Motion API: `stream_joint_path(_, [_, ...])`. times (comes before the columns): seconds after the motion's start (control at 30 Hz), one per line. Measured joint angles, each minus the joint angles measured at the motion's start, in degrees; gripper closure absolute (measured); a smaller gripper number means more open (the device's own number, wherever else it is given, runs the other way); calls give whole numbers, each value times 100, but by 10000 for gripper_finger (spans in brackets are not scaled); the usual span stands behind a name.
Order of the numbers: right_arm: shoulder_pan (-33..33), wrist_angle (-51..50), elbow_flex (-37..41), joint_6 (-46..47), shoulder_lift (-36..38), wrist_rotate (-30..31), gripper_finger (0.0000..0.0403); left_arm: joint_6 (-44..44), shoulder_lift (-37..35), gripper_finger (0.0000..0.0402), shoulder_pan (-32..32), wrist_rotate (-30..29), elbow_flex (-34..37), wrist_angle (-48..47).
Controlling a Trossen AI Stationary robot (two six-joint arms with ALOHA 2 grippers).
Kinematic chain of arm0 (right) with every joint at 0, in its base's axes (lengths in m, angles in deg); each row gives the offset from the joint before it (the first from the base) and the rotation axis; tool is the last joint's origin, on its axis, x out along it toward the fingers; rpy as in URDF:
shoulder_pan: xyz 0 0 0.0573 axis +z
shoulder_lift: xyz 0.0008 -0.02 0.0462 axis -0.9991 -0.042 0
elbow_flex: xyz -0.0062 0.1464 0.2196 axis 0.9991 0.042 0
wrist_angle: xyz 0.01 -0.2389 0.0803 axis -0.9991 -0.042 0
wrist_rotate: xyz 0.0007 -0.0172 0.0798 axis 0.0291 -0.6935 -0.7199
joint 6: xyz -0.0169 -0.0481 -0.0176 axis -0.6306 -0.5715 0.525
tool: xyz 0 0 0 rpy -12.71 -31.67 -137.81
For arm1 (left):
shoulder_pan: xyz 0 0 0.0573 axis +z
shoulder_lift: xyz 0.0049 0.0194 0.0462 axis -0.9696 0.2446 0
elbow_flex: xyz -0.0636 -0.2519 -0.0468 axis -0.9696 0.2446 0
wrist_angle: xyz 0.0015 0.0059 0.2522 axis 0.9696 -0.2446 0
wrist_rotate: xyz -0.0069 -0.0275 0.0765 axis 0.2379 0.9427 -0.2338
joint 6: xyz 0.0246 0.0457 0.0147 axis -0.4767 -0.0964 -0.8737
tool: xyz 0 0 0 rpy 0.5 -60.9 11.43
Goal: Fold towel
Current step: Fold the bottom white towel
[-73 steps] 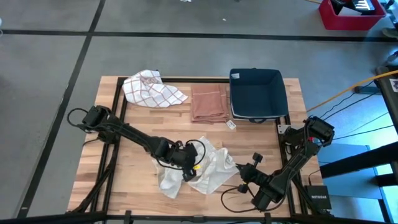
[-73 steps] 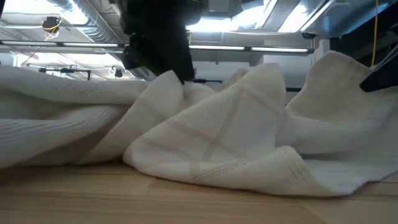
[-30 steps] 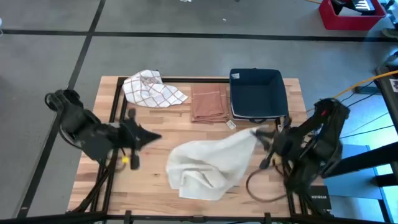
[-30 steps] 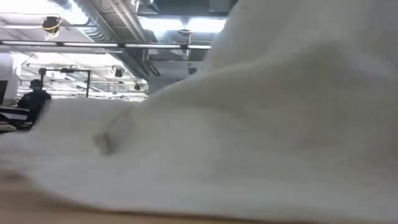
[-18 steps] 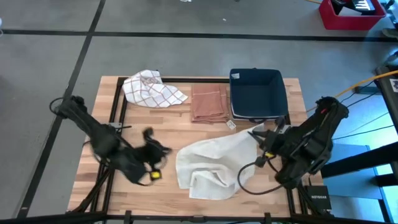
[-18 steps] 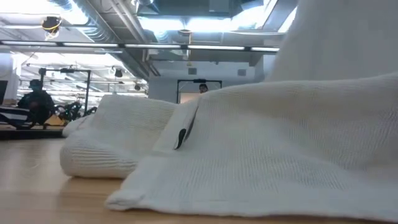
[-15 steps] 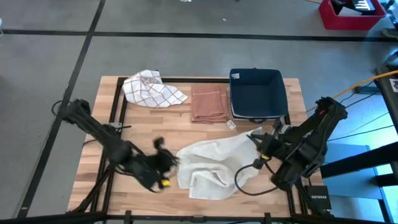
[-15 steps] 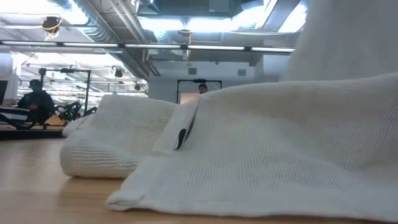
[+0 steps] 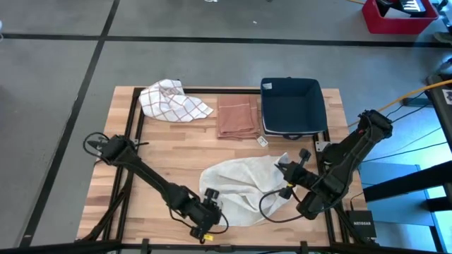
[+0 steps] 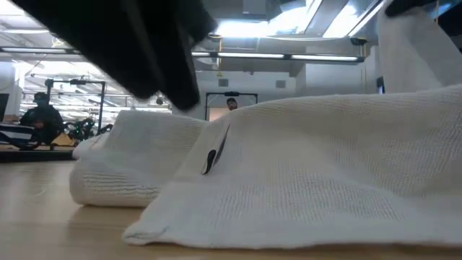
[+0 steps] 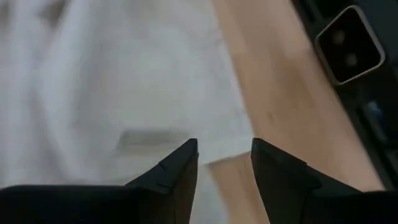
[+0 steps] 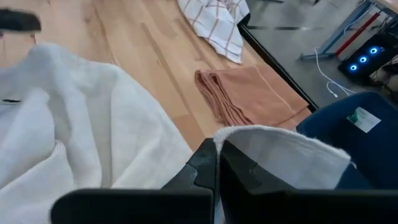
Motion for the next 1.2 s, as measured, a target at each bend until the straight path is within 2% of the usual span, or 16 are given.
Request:
stream_joint_path(0.23, [0, 32, 23, -1, 2, 164, 393, -239, 543, 258, -13, 318, -13, 753])
stream_joint_path(0.6, [0, 39, 23, 0, 2, 118, 393, -152, 899, 263, 140, 393, -55, 404])
stream_joint_path(0.73, [0, 40, 23, -1, 2, 121, 393, -259, 1027, 299, 169, 377, -59, 266])
stream_joint_path(0.9, [0, 40, 23, -3, 2, 118, 393, -240, 1061, 387, 212, 236, -55, 252])
stream_joint_path(1.07, [0, 39, 23, -17, 2, 118, 393, 96, 754, 396, 149, -4, -57, 41])
stream_joint_path(1.2, [7, 36, -96, -68, 0, 247, 393, 191, 289, 397, -69, -270, -423, -631])
